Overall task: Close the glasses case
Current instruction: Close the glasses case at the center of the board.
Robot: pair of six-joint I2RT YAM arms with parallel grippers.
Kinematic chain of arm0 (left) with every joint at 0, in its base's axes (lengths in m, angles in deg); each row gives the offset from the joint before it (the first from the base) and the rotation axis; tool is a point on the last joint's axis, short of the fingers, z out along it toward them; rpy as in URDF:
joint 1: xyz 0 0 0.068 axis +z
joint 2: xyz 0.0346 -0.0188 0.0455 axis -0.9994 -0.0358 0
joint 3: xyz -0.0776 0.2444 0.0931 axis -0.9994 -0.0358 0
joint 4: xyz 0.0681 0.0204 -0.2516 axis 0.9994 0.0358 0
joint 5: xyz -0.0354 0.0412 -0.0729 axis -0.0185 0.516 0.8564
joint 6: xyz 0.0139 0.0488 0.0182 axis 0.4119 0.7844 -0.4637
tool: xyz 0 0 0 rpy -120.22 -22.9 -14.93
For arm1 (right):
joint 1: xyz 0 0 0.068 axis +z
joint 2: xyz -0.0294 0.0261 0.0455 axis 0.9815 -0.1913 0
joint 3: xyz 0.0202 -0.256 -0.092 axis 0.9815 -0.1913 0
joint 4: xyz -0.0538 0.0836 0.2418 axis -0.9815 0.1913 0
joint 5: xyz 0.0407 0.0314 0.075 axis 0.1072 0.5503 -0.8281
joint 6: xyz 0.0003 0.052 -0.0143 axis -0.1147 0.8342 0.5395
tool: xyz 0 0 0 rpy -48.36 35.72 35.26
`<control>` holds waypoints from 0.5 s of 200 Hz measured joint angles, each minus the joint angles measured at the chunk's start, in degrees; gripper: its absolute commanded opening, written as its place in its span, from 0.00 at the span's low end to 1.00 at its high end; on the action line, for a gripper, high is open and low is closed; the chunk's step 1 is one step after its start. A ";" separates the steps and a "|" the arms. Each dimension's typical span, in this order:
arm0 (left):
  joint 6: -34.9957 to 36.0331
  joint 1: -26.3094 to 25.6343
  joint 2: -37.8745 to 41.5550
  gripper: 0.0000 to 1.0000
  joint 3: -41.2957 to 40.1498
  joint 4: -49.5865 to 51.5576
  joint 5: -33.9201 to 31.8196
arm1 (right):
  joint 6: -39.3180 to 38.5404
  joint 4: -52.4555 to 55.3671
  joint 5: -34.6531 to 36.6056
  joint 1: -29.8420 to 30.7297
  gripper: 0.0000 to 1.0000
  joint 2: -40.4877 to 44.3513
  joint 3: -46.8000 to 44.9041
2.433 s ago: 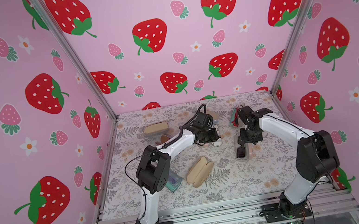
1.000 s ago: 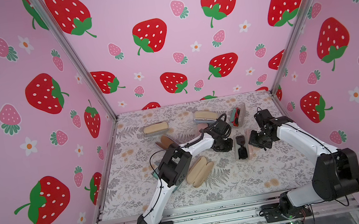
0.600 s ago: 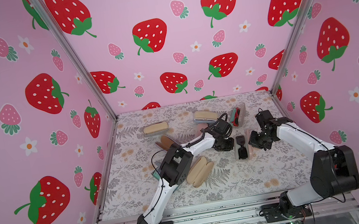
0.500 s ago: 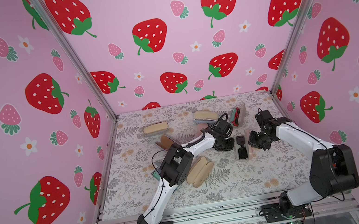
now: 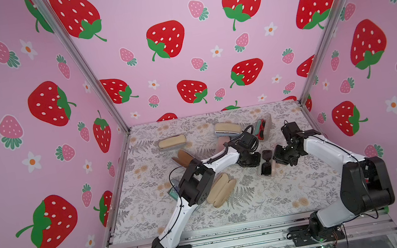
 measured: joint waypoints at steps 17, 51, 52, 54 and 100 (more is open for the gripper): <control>0.00 0.00 -0.22 0.00 0.42 0.26 0.00 | -0.11 -0.11 -0.09 0.00 0.03 -0.57 0.00; 0.00 -0.02 -0.28 0.00 0.48 0.33 0.00 | -0.15 -0.59 -0.83 0.00 0.03 -2.19 0.02; 0.00 -0.02 -0.31 0.00 0.48 0.33 0.00 | -0.13 -0.61 -0.83 0.00 0.02 -2.21 0.02; 0.00 -0.02 -0.31 0.00 0.48 0.33 0.00 | -0.15 -0.63 -0.90 0.00 0.03 -2.29 0.02; 0.00 -0.02 -0.46 0.00 0.85 0.63 0.00 | -0.35 -1.11 -1.60 0.02 0.03 -4.04 0.20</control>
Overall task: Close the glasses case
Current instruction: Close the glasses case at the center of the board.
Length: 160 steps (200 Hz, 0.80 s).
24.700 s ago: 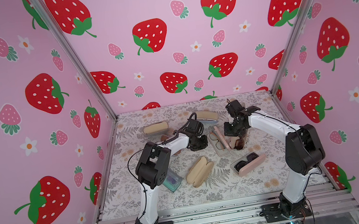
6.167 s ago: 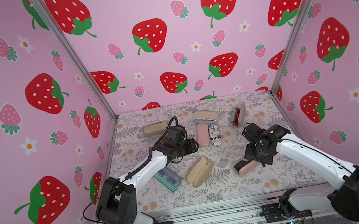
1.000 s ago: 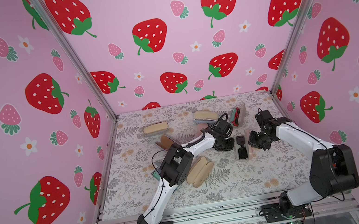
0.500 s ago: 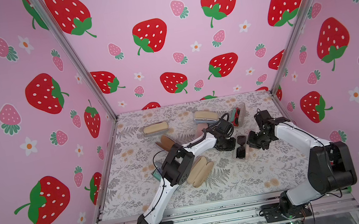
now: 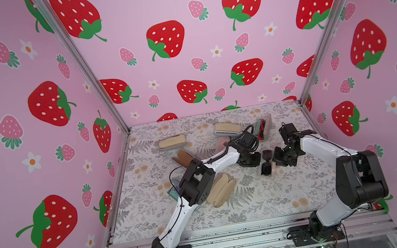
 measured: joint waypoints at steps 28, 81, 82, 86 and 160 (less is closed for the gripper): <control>0.02 0.00 -0.09 0.00 0.17 0.04 -0.02 | -0.55 0.04 -0.20 0.17 0.03 -1.05 1.14; 0.04 -0.26 -0.39 0.00 0.70 0.24 -0.13 | -1.86 0.61 -0.17 1.40 0.02 -3.87 4.22; 0.04 -0.26 -0.39 0.00 0.70 0.24 -0.13 | -1.90 0.61 -0.15 1.42 0.03 -3.89 4.24; 0.04 -0.26 -0.39 0.00 0.70 0.24 -0.15 | -1.99 0.72 -0.09 1.57 0.02 -4.11 4.50; 0.07 -0.26 -0.39 0.00 0.81 0.50 -0.61 | -2.78 3.63 2.67 4.02 0.02 -6.99 7.48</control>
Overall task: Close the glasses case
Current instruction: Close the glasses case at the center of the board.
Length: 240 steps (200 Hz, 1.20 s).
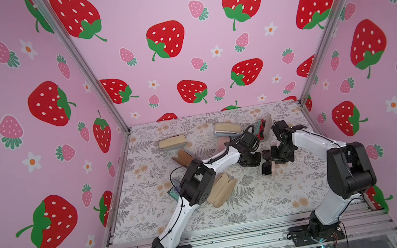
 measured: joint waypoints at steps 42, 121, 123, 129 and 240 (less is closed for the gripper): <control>0.02 0.00 0.00 0.00 0.07 0.04 -0.09 | 0.02 1.57 1.84 1.36 0.03 -1.51 1.44; 0.04 0.04 0.00 0.00 0.31 0.70 -0.72 | 0.24 2.54 3.98 2.75 0.03 -2.51 2.71; 0.04 0.04 0.00 0.00 0.31 0.70 -0.74 | 0.24 2.56 4.02 2.78 0.03 -2.49 2.71; 0.02 0.04 0.00 0.00 0.31 0.70 -0.72 | 0.28 2.56 4.22 2.84 0.03 -2.49 2.64; -0.55 0.22 1.31 0.00 -3.32 -3.85 -0.04 | 1.51 4.07 7.56 3.28 0.06 4.70 -1.07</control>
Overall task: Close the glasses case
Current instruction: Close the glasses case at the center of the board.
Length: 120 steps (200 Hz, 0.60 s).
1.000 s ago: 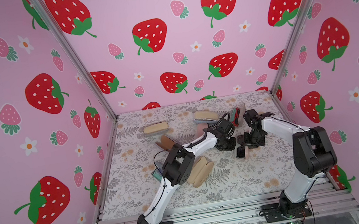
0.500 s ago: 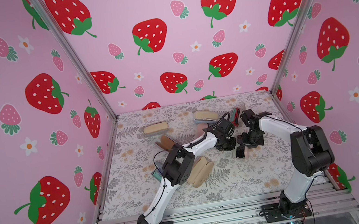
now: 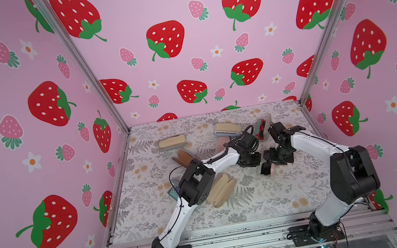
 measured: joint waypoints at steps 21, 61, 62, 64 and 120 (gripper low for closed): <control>0.02 0.17 0.11 0.00 -0.35 -0.48 0.31 | 0.09 0.59 0.59 -0.31 0.06 1.64 -0.11; 0.02 0.22 0.33 0.00 -0.96 -1.05 0.66 | 0.31 0.33 0.83 -0.74 0.06 4.15 -1.33; 0.02 0.22 0.33 0.00 -0.96 -1.05 0.66 | 0.28 0.33 0.83 -0.74 0.06 4.22 -1.36; 0.02 0.22 0.33 0.00 -0.96 -1.07 0.66 | 0.31 0.28 0.81 -0.79 0.07 4.39 -1.40; 0.02 0.24 0.44 0.00 -1.22 -1.36 0.68 | 0.42 -0.44 -0.37 -0.83 0.08 6.08 -1.49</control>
